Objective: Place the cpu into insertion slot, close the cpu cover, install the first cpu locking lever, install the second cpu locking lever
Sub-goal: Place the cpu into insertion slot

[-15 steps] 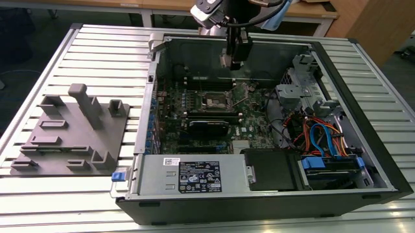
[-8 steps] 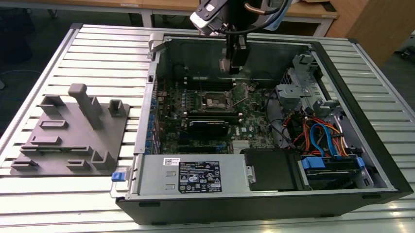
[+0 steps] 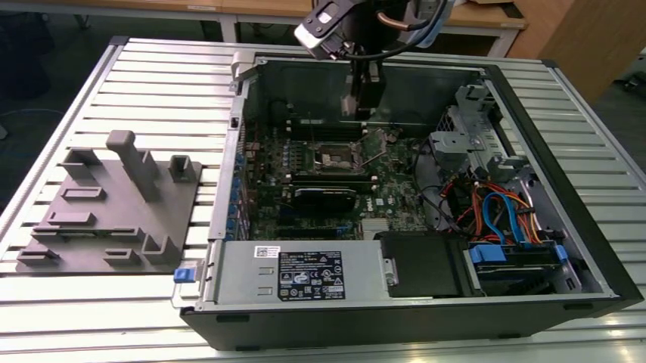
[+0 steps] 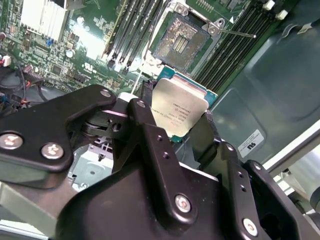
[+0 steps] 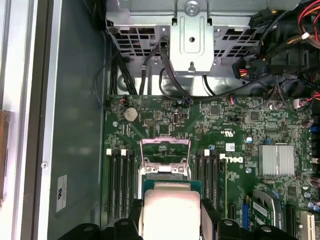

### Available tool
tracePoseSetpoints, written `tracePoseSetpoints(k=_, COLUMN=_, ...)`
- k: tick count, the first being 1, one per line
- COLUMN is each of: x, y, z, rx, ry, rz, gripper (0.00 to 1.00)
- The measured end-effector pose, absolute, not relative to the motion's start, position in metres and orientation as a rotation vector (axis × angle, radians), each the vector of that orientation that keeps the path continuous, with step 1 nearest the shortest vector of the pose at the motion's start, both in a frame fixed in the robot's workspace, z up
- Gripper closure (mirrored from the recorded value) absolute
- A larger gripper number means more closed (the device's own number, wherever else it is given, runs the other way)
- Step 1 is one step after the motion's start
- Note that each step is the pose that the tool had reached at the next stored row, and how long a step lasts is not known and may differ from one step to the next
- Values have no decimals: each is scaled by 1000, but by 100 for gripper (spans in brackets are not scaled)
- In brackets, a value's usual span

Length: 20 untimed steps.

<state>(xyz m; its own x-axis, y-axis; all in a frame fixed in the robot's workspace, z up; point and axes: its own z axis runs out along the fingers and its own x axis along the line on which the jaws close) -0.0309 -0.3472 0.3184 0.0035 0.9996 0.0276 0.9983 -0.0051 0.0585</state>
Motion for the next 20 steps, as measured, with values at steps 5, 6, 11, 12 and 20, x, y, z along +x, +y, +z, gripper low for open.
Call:
tracePoseSetpoints(k=5, x=-31, y=-347, z=315, rx=2210, ry=2201, rz=93, gripper=46)
tracePoseSetpoints(k=6, x=-31, y=-347, z=315, rx=2210, ry=2201, rz=93, gripper=46)
tracePoseSetpoints(k=11, x=-31, y=-347, z=313, rx=2210, ry=2201, rz=93, gripper=46)
tracePoseSetpoints(k=12, x=-31, y=-347, z=313, rx=2210, ry=2201, rz=93, gripper=46)
tracePoseSetpoints(k=20, x=-31, y=-347, z=311, rx=2200, ry=2211, rz=94, gripper=46)
